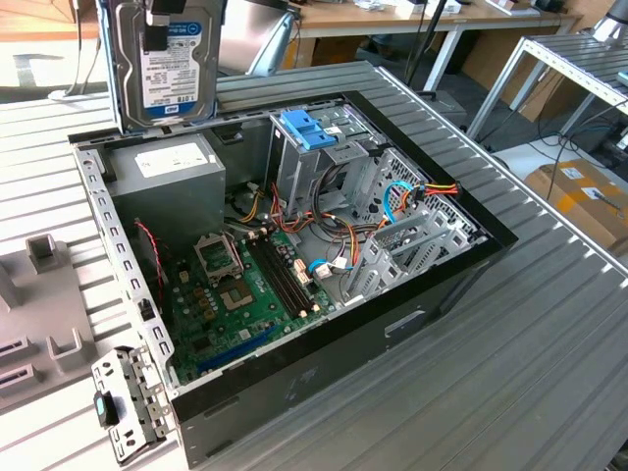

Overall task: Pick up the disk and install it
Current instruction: 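Pick up the disk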

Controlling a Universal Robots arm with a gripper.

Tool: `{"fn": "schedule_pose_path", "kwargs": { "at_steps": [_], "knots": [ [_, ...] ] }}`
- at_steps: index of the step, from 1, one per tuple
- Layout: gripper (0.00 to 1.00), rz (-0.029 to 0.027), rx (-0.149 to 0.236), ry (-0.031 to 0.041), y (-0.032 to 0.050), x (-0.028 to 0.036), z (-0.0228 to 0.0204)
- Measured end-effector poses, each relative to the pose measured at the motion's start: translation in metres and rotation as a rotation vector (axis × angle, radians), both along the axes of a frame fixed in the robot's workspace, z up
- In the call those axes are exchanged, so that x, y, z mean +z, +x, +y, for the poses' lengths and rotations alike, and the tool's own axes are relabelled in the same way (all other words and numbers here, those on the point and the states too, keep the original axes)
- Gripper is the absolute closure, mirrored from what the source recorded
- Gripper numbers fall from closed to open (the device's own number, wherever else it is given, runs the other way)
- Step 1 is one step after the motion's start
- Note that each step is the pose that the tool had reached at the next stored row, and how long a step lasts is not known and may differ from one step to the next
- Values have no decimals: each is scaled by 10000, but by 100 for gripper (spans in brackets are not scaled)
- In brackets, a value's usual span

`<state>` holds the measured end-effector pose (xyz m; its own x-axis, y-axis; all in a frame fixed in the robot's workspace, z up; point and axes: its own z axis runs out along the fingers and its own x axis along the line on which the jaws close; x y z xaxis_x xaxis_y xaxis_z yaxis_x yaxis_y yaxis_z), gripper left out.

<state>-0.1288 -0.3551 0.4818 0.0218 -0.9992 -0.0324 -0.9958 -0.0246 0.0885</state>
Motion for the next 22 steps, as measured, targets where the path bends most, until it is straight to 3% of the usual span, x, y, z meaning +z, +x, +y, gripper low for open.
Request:
{"fn": "schedule_pose_path", "kwargs": {
  "at_steps": [22],
  "knots": [
    [64,0,0,0,6,-4,-233]
  ]
}}
